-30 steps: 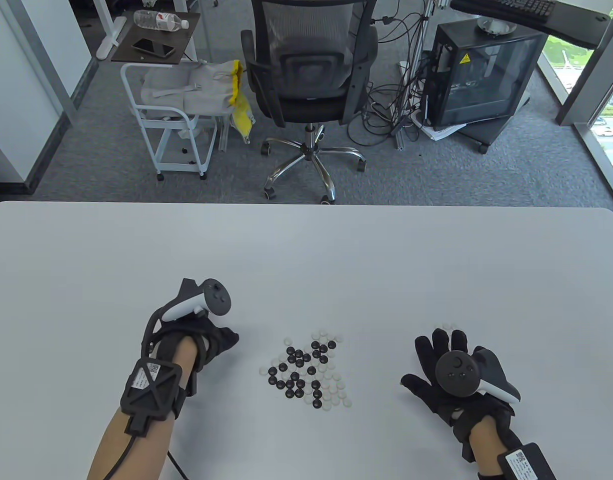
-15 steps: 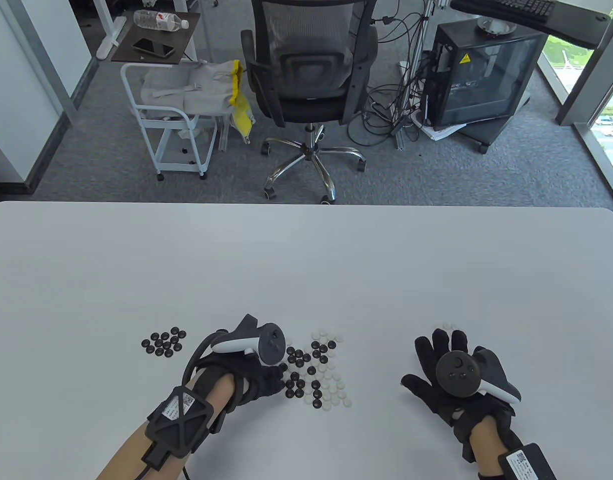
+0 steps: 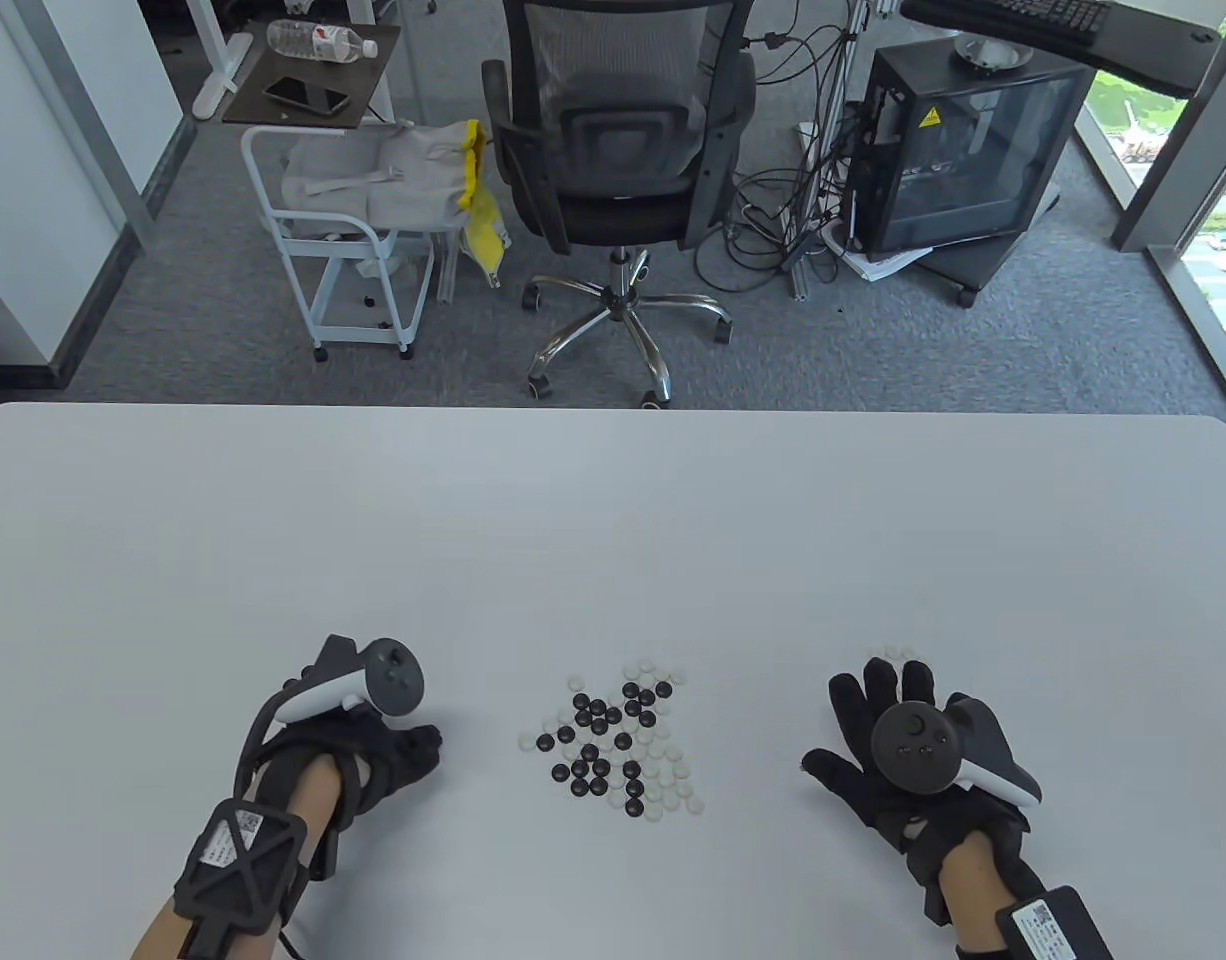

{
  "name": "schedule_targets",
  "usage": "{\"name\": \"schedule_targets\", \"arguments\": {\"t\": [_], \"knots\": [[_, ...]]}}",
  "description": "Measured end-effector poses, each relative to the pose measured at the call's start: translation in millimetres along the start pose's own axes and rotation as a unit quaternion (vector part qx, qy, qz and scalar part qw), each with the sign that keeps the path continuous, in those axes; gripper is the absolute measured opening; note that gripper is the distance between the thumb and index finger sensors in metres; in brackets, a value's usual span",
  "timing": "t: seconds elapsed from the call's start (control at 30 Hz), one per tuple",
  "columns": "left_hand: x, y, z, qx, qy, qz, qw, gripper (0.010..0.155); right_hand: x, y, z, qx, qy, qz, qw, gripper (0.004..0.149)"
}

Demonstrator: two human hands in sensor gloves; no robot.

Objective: Go stone sorting task

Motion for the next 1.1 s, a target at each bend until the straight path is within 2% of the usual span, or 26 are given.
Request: {"name": "schedule_targets", "arguments": {"t": [0.1,0.27,0.63,0.83,0.93,1.1], "knots": [[-20,7,11,0.000,-0.035,0.028,0.999,0.065,-1,0,1,0.002,0.000,0.002,1.000,0.087],[-35,15,21,0.001,-0.071,0.053,0.996,0.066,-1,1,1,0.004,0.002,0.004,1.000,0.087],[-49,16,24,0.012,-0.098,0.066,0.993,0.067,-1,0,0,0.002,0.003,0.003,1.000,0.087],[-17,-6,42,0.053,-0.051,0.035,0.997,0.068,-2,1,1,0.004,0.003,0.005,1.000,0.087],[17,-17,44,0.055,0.008,0.007,0.998,0.067,-2,1,0,0.004,0.002,0.004,1.000,0.087],[82,-28,32,0.047,0.095,-0.056,0.993,0.066,-2,1,1,0.005,0.002,0.005,1.000,0.087]]}}
Point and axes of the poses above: the tracker on the back of each hand, its own x axis roughly to the thumb side, its own y axis roughly from the wrist to the fingertips, z = x × y, the point moved 4 cm from there along y, roughly from the wrist to the fingertips, and after that the axes turned 5 degrees about y, right-handed, at the moved point
